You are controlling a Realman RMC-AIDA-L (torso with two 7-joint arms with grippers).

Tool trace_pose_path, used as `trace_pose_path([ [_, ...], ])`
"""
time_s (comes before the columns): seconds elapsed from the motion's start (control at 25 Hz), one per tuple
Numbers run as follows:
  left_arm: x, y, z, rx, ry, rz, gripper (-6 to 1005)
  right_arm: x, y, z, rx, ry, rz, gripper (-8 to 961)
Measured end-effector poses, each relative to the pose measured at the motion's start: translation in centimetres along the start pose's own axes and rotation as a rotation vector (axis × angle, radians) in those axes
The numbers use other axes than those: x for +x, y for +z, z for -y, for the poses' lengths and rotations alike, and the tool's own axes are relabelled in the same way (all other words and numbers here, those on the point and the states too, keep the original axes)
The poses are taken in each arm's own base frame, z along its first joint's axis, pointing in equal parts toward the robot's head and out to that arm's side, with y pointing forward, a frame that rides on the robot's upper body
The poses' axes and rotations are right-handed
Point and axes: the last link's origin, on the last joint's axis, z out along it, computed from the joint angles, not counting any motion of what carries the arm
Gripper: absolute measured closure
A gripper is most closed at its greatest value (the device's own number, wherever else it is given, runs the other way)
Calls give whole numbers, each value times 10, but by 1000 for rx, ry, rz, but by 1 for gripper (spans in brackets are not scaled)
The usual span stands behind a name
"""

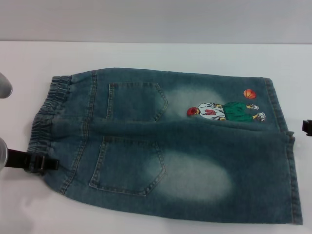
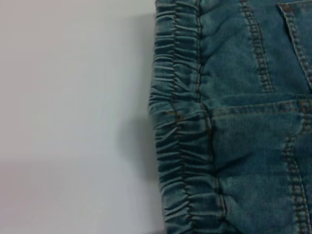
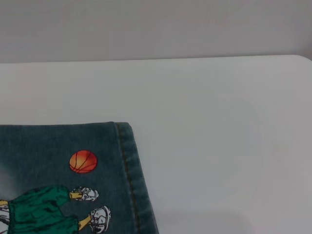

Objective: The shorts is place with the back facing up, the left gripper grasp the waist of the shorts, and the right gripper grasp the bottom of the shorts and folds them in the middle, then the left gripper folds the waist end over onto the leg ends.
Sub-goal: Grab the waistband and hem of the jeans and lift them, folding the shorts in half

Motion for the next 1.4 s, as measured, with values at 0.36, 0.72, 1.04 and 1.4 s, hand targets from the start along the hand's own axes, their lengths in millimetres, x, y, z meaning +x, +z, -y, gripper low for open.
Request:
trace_pose_path([
  [0.36,2,3,-3,-3,9,14,243,1,1,1,5,-6,-4,411],
  [0.72,3,4,-4,-4,11,18,260,1,2,2,8,-14,-5,411],
  [1.04,2,6,-4,-4,6,34,276,1,2,1,6,-20,-5,411],
  [1.4,0,8,-3,-2,3,45,294,3,2,0,5,-32,-11,411],
])
